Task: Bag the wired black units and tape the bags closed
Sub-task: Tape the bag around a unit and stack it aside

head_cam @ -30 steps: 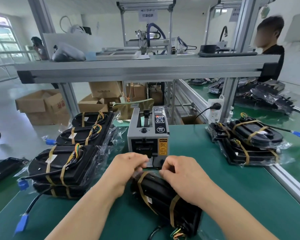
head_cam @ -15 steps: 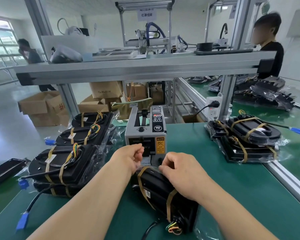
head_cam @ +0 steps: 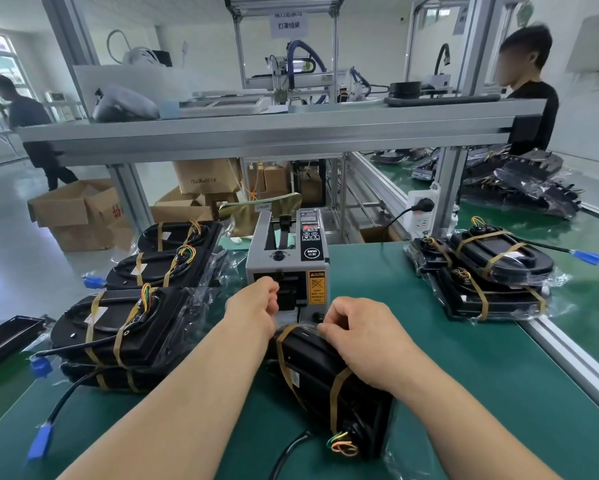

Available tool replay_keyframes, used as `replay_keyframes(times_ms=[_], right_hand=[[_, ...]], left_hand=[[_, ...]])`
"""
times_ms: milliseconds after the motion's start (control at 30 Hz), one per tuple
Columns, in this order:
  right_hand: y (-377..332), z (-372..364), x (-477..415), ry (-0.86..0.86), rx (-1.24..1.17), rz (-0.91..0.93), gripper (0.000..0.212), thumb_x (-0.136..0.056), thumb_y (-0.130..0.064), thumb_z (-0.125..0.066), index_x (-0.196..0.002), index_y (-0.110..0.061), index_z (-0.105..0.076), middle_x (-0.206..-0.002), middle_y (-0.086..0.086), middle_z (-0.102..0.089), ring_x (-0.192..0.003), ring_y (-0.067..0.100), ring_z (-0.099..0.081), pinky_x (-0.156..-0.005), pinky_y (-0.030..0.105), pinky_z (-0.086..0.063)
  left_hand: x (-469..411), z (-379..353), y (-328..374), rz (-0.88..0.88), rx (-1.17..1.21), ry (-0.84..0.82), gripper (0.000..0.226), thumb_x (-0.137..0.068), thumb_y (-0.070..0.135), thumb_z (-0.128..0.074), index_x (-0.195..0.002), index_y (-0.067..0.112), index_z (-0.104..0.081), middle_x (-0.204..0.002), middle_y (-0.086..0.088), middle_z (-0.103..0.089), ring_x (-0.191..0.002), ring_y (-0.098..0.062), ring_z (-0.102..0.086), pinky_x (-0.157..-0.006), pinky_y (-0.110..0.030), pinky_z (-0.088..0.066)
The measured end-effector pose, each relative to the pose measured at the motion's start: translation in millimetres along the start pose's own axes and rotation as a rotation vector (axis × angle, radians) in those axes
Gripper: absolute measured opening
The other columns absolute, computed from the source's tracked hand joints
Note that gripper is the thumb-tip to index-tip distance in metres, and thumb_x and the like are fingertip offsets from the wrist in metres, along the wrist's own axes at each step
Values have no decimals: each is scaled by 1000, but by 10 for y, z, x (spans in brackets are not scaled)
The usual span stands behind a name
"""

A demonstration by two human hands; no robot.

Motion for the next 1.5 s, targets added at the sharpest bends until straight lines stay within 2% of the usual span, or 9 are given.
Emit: replay_keyframes(times_ms=[167,333,433,633,800,967,1133,1233,1500], right_hand=[[-2,-4,-9,-10,17,9,23,-94,-36,-59,-73,-28,-55,-80,-11,-60,-77,11,-58,-66,27,-49],[-1,-31,-7,-18,8,10,21,-92,-35,-60,-72,-27,-57,-78,-12,-60,-76,8,-58,-64,25,-46],[-14,-37,-6,-20,10,20,20,-90,-34,-61,-71,-26,-59,-76,-13,-60,-77,5,-56,-65,23,-44],[-31,-49,21,-17,0,17,20,-90,-34,-63,-71,-27,-58,-78,-13,-60,-79,6,-56,-68,24,-44],[-37,-66,26,-7,8,16,22,-89,-34,-63,-69,-28,-56,-79,-13,-61,-79,7,-57,-65,22,-43],[-33,-72,24,-2,14,21,22,-89,-34,-62,-69,-28,-57,-77,-13,-61,-76,4,-56,-62,21,-42],[-36,-74,20,-7,17,30,21,-90,-34,-61,-70,-28,-57,-79,-12,-61,-77,3,-56,-62,20,-42],[-31,-74,22,-7,13,32,21,-91,-34,-61,-71,-28,-57,-79,-12,-62,-77,3,-56,-62,19,-42],[-30,-77,26,-8,10,28,22,-91,-33,-60,-70,-28,-56,-79,-11,-62,-76,5,-56,-61,21,-42]], left_hand=[[325,232,34,-221,-105,-29,23,-81,13,-71,-63,17,-57,-52,6,-51,-42,-6,-41,-42,-19,-32],[846,535,-117,-416,-269,-212,28,-78,21,-72,-51,23,-63,-55,5,-52,-46,-5,-42,-50,-22,-35],[1014,574,-250,-424,-331,-268,22,-72,29,-74,-54,23,-65,-56,6,-51,-47,-5,-40,-49,-19,-35],[1006,536,-317,-441,-345,-239,16,-81,13,-75,-68,7,-69,-44,11,-51,-36,0,-41,-38,-9,-33],[962,523,-341,-445,-360,-206,16,-77,14,-78,-69,2,-72,-55,1,-63,-46,-4,-53,-48,-15,-43],[965,530,-349,-477,-411,-168,15,-76,15,-78,-66,6,-72,-61,-2,-68,-54,-7,-59,-53,-17,-49],[1002,520,-354,-493,-470,-149,15,-76,20,-77,-62,17,-73,-63,-2,-70,-59,-10,-60,-67,-33,-53],[1033,511,-344,-511,-510,-123,11,-63,34,-75,-63,23,-73,-67,-5,-72,-63,-14,-61,-74,-40,-56],[997,520,-372,-532,-637,-57,15,-55,41,-64,-62,30,-70,-51,8,-61,-46,-7,-47,-55,-28,-45]])
Point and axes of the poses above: each hand's wrist, its own x-axis away from the middle knuckle, its own z-axis out of the back of the hand, y = z × x, the point moved 1 cm from there along -x, towards the middle knuckle
